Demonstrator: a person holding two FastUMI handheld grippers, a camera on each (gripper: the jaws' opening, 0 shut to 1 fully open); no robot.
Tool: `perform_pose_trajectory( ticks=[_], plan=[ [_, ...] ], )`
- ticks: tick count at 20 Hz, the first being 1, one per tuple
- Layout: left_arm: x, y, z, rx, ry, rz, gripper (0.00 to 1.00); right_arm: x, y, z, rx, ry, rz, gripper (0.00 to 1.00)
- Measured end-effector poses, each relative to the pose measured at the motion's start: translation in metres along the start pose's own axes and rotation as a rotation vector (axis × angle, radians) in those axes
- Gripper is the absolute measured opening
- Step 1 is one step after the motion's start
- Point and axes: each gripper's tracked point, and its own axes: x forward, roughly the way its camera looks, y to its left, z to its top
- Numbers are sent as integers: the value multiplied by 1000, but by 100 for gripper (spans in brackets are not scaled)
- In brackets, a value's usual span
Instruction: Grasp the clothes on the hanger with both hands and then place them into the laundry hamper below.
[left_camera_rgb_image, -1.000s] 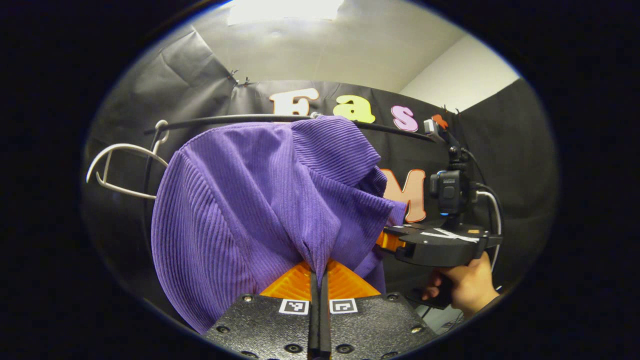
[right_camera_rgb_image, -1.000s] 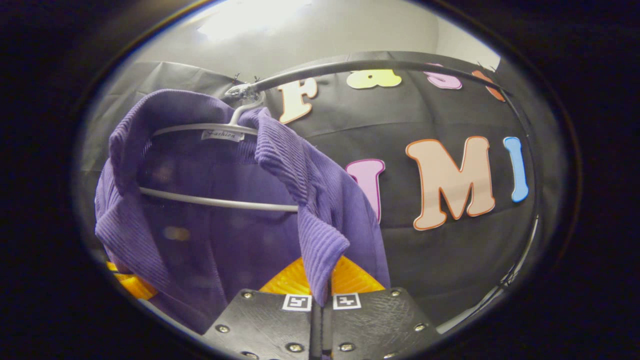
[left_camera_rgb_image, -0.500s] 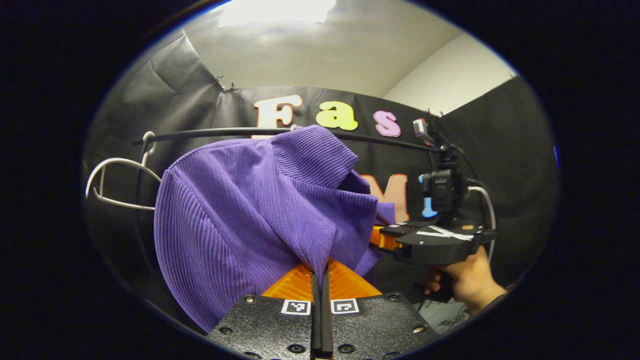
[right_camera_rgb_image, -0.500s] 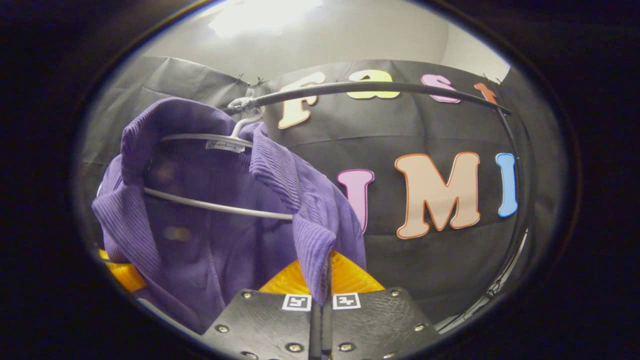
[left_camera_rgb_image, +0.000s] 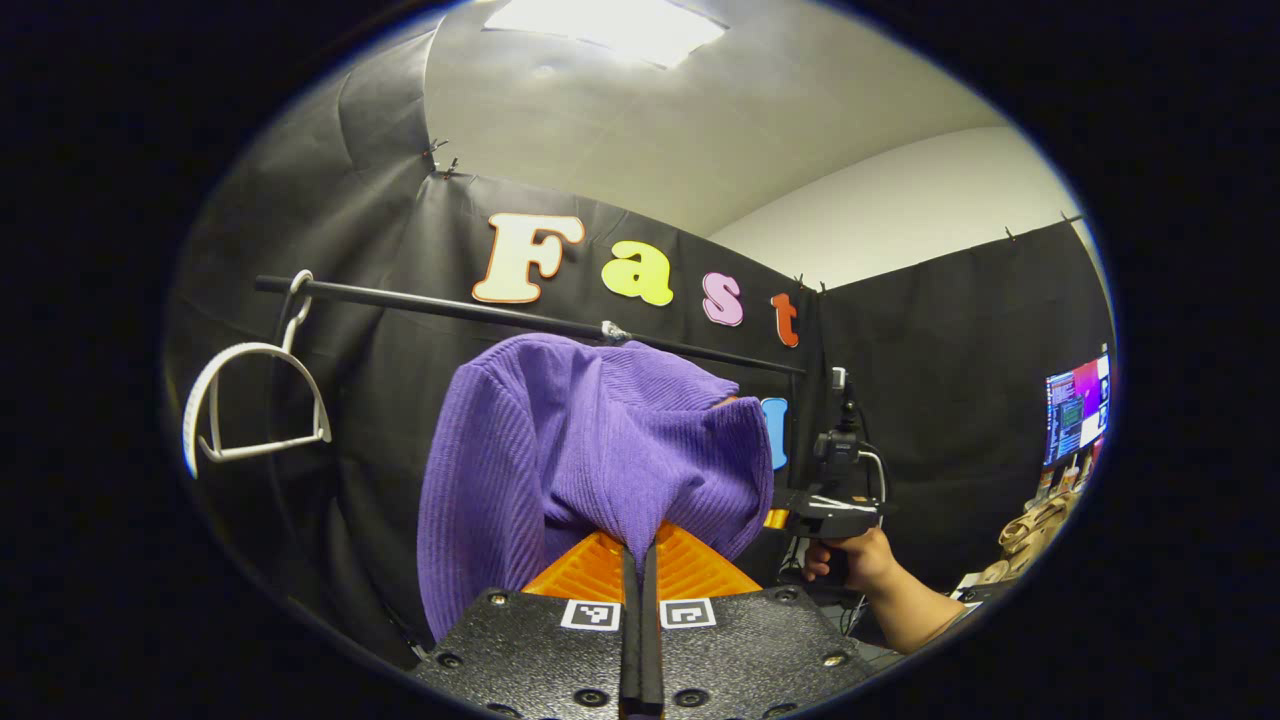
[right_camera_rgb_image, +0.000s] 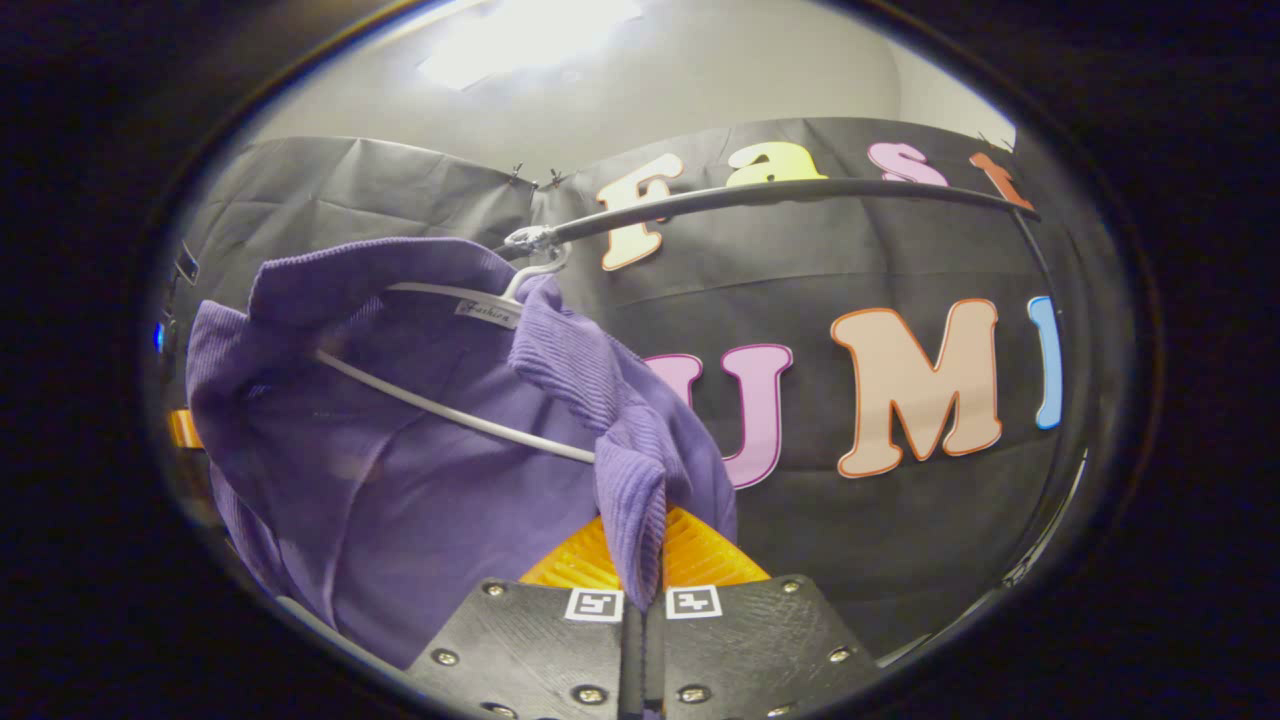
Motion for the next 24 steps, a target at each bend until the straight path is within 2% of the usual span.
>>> perform_pose_trajectory(
  ticks=[3,4,7,10,11,12,15,16,19,20,21,22,23,24],
  plan=[
    [0,12,1,-27,14,7,0,1,1,0,37,-8,16,4],
    [3,14,-3,-37,26,10,0,3,3,-3,33,-3,26,1],
    [14,13,-27,-43,87,28,3,12,12,-10,-14,13,27,4],
    [24,9,-47,34,136,37,3,17,22,-17,-36,24,38,1],
    [27,8,-47,62,123,40,6,17,24,-18,-30,24,40,0],
    [30,11,-47,91,115,60,13,19,24,-18,-27,24,36,1],
    [46,15,-51,127,78,77,18,22,20,-16,-16,21,14,1],
    [57,19,-62,127,104,85,8,21,20,-17,-19,25,14,1],
    [70,41,-86,133,153,184,5,21,17,-13,-29,24,4,0],
    [71,47,-87,143,147,214,11,21,15,-15,-24,27,3,0],
    [75,43,-91,150,140,211,17,22,14,-16,-18,29,6,0],
    [78,41,-93,158,141,214,35,22,13,-16,-20,31,4,0],
    [82,42,-99,172,152,229,36,24,11,-18,-29,38,0,1],
    [85,47,-102,188,159,251,46,27,10,-22,-40,49,-4,1]
  ],
)
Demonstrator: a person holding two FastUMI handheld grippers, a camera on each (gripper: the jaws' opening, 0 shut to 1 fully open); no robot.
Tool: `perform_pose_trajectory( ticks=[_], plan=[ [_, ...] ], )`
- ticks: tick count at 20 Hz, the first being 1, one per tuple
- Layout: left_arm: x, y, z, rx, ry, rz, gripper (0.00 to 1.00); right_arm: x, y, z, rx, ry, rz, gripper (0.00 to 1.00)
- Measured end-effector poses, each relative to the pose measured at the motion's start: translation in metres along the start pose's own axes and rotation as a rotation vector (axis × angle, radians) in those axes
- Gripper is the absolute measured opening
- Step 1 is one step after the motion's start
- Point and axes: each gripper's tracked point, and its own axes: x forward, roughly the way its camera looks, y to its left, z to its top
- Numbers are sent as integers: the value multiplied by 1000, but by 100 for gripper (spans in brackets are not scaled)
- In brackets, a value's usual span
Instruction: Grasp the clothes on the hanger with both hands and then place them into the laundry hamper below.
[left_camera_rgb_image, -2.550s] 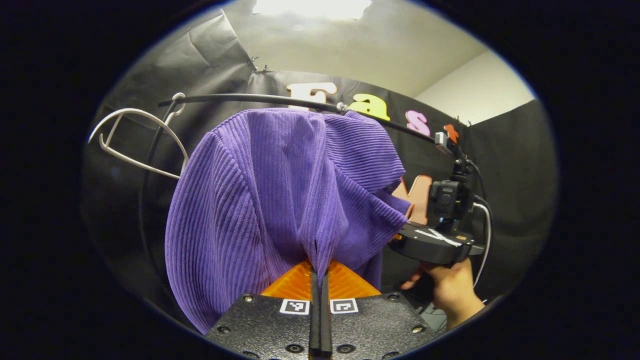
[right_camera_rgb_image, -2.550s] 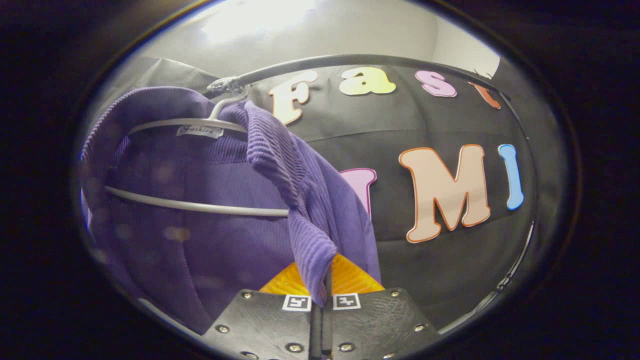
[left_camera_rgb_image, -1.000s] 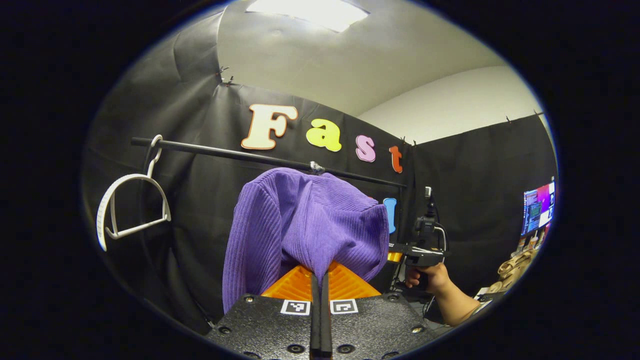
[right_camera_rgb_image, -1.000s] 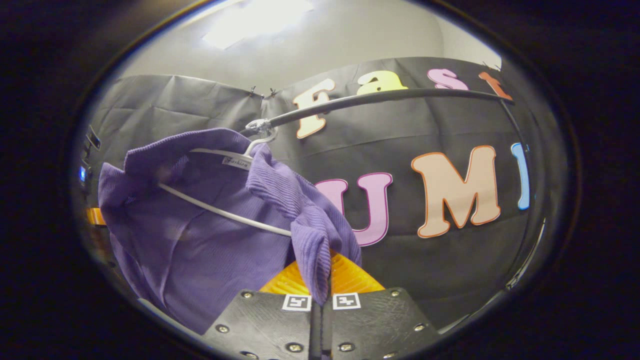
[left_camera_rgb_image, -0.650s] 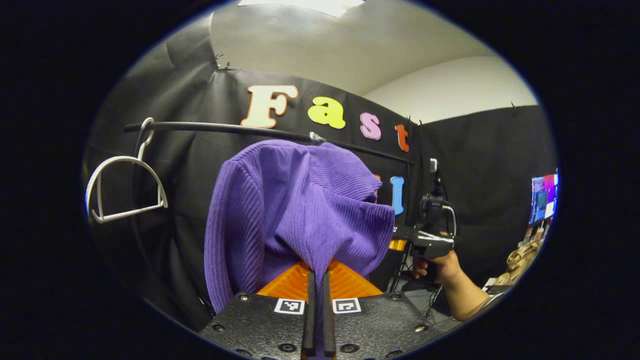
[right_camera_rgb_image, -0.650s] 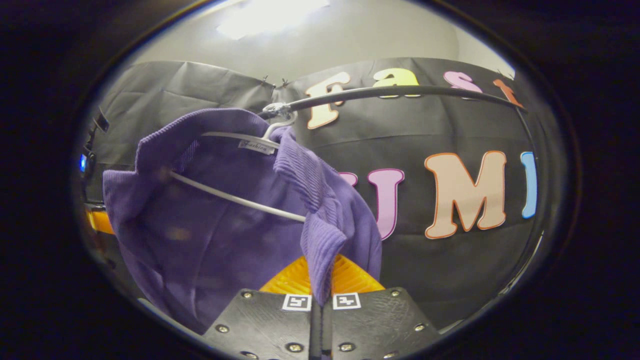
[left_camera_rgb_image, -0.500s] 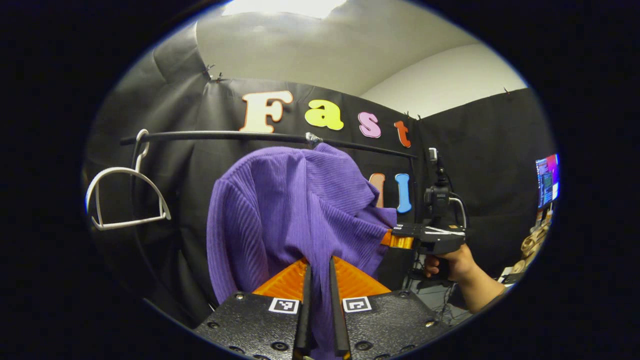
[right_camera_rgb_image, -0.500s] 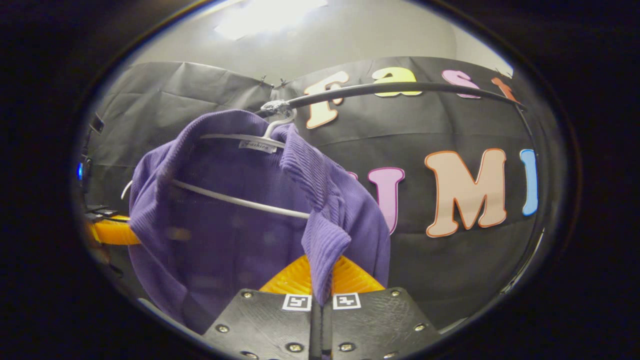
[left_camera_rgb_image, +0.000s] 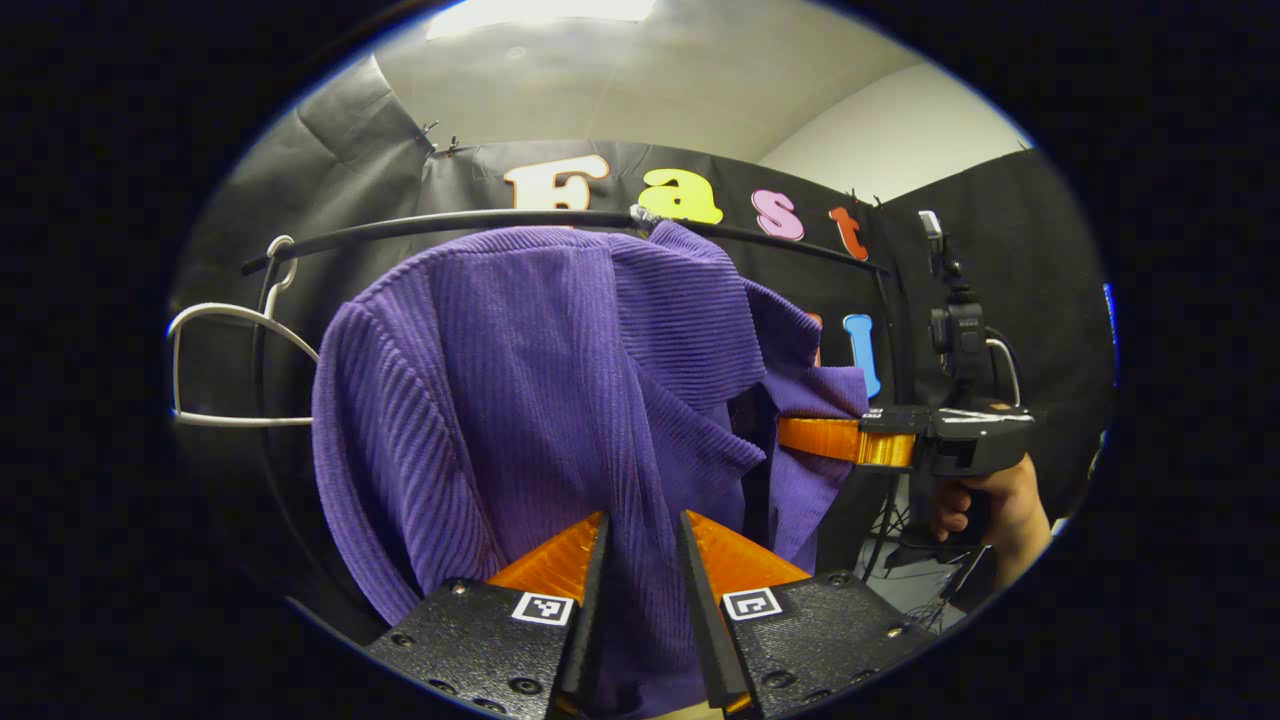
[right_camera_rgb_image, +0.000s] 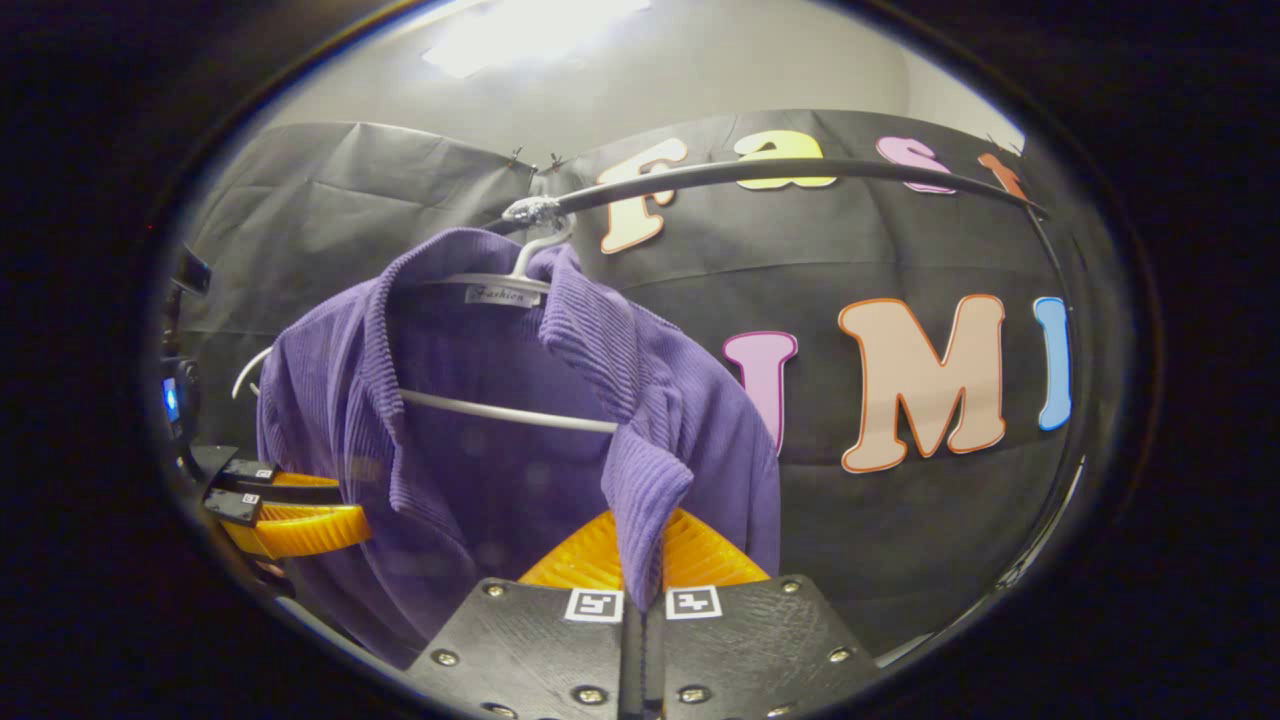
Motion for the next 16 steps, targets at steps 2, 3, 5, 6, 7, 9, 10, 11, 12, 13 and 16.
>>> perform_pose_trajectory(
  ticks=[2,3,5,6,7,9,10,11,12,13,16],
  plan=[
    [10,9,-4,12,14,63,40,8,-1,-6,-19,17,-11,1],
    [15,15,-5,16,20,105,43,10,-1,-7,-15,17,-11,1],
    [27,24,-3,51,17,152,36,10,-1,-6,8,4,-9,2],
    [27,25,-4,48,39,152,19,9,-4,-6,11,2,-15,0],
    [22,16,-1,37,38,104,1,9,-7,-4,9,5,-21,1],
    [4,-7,12,-25,17,-18,0,7,-14,-2,-5,14,-42,0],
    [-8,-14,22,-55,4,-67,0,6,-18,-2,-23,16,-57,1],
    [-22,-16,32,-77,-13,-106,0,4,-24,1,-42,12,-82,1],
    [-36,-18,47,-90,-40,-142,0,3,-29,5,-57,7,-100,1],
    [-48,-18,60,-92,-68,-165,0,1,-30,8,-59,1,-102,2],
    [-80,-16,91,-74,-138,-216,0,-5,-31,16,-27,-15,-106,1]
  ],
)
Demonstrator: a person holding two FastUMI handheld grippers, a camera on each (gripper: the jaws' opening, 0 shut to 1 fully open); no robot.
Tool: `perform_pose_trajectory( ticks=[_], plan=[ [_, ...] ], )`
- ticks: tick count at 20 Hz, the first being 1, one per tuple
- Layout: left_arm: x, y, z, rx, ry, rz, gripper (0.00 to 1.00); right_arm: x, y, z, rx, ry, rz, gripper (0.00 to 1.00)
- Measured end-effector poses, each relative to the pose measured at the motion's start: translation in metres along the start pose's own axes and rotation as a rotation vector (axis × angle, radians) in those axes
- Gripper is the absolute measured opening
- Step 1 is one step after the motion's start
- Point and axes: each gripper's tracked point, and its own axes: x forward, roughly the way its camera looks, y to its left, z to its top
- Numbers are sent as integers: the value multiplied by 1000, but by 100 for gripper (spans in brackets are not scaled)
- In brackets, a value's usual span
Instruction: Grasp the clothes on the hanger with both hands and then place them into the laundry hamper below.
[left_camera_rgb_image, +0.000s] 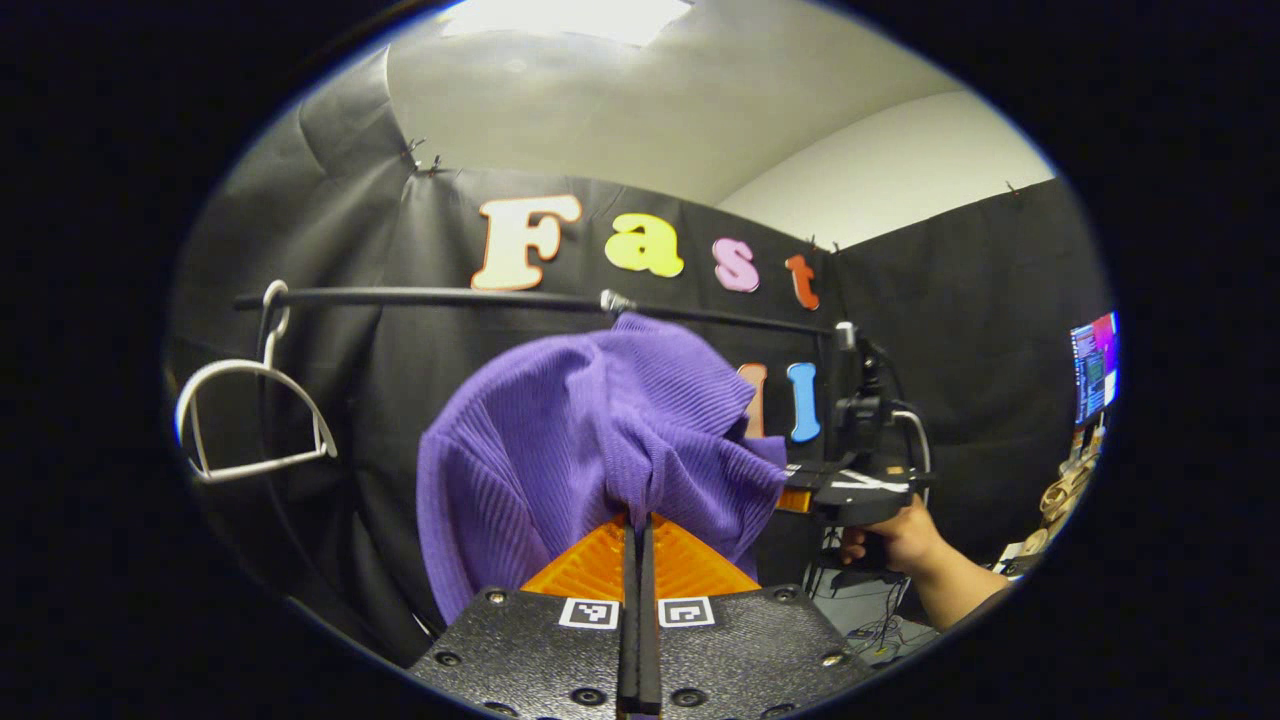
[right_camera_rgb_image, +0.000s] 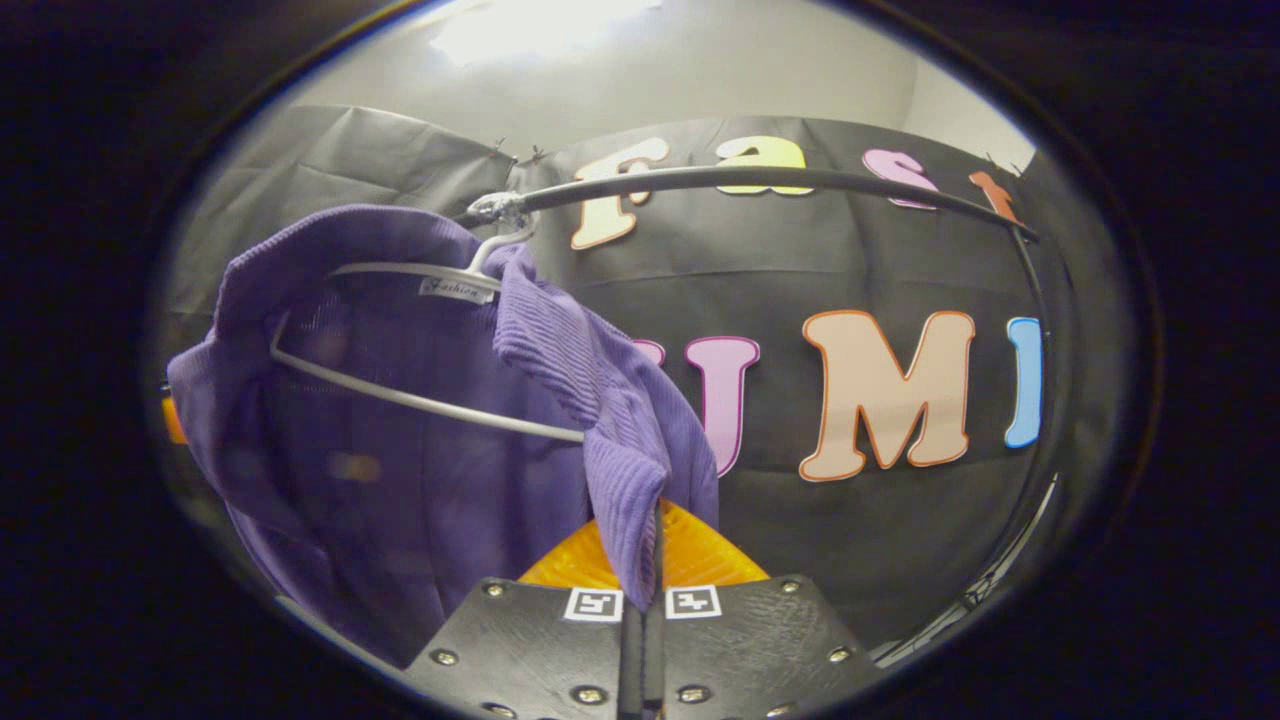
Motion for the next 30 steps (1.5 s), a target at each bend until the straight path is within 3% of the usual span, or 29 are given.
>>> perform_pose_trajectory(
  ticks=[3,7,10,13,15,22,30],
  plan=[
    [-22,8,34,9,-58,-3,0,-2,-12,9,-27,-9,-51,1],
    [-36,42,67,36,-103,85,0,-7,-27,36,-53,-65,-124,0],
    [-44,69,80,51,-102,142,0,-8,-30,54,-41,-100,-136,4],
    [-45,105,95,115,-101,246,0,-2,-42,71,-62,-122,-163,1],
    [-44,111,102,130,-108,271,0,7,-44,76,-70,-122,-166,1],
    [-11,157,124,159,-140,382,0,41,-70,84,-94,-115,-209,1],
    [29,164,105,109,-142,403,0,93,-84,67,-6,-92,-243,0]
  ],
)
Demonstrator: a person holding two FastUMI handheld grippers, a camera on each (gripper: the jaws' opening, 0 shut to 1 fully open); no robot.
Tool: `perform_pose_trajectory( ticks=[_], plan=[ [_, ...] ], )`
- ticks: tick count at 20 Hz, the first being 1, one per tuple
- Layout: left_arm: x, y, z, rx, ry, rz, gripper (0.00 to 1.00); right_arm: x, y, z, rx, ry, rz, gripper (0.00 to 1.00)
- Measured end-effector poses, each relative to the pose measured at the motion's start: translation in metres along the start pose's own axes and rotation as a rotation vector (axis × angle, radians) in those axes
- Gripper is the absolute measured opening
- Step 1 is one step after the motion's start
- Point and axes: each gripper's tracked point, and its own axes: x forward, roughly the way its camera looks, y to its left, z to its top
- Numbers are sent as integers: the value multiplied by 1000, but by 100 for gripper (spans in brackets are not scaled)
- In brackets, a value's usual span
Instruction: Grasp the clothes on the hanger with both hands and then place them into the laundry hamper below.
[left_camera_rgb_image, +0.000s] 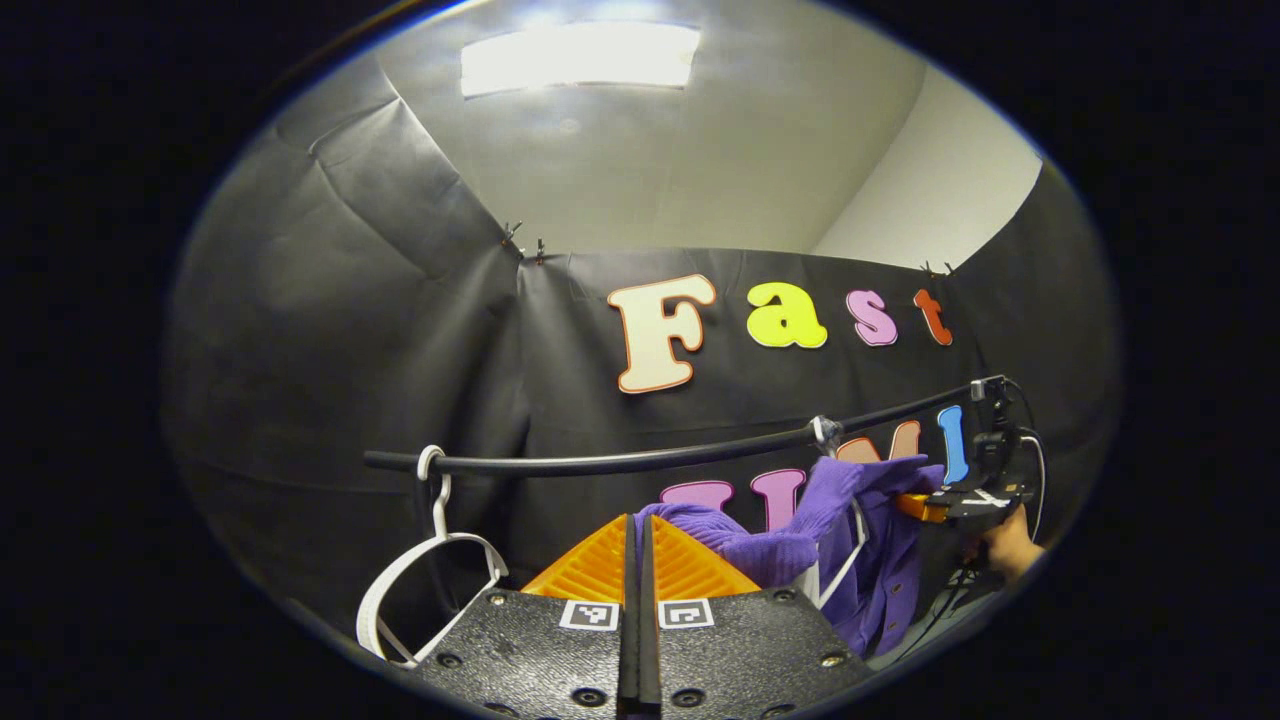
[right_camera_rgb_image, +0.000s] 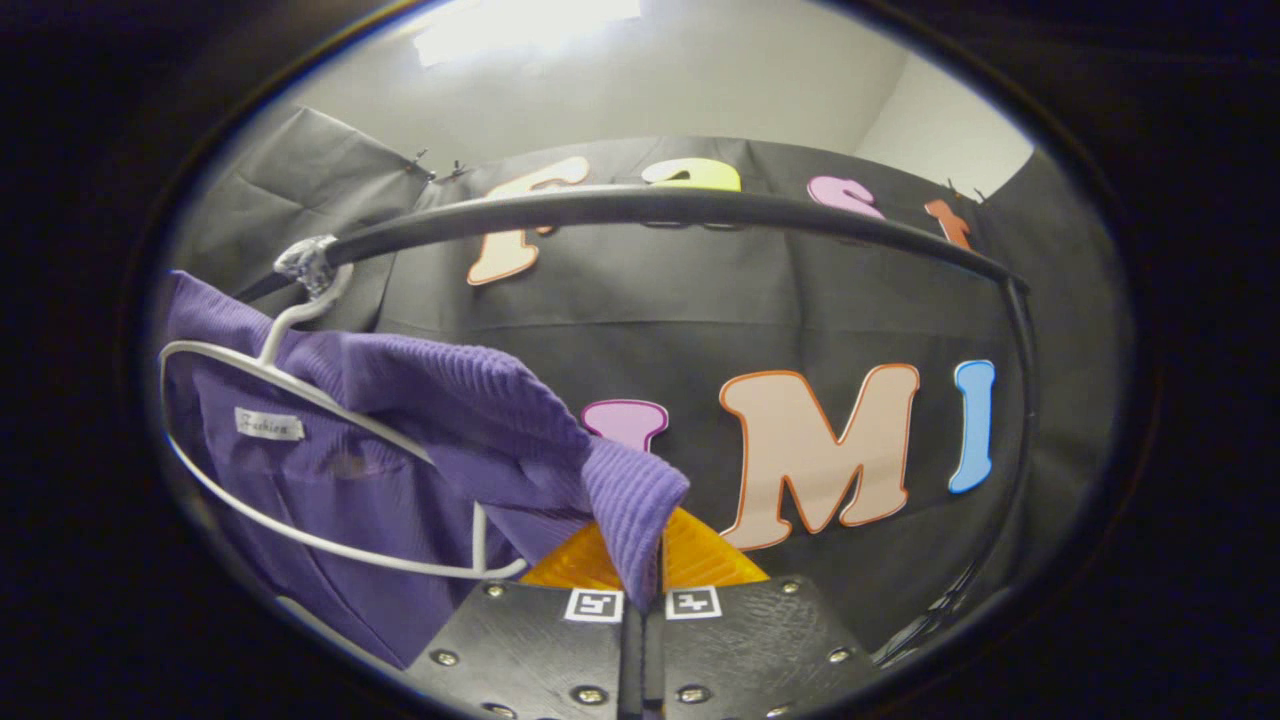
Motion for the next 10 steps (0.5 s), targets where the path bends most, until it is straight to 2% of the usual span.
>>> perform_pose_trajectory(
  ticks=[4,7,10],
  plan=[
    [8,0,-25,-39,57,-4,0,25,-30,-13,0,-4,-119,1],
    [7,1,-46,-32,81,-5,0,35,-34,-32,25,19,-126,1],
    [8,1,-69,-53,105,2,0,40,-26,-61,52,77,-96,1]
  ],
)
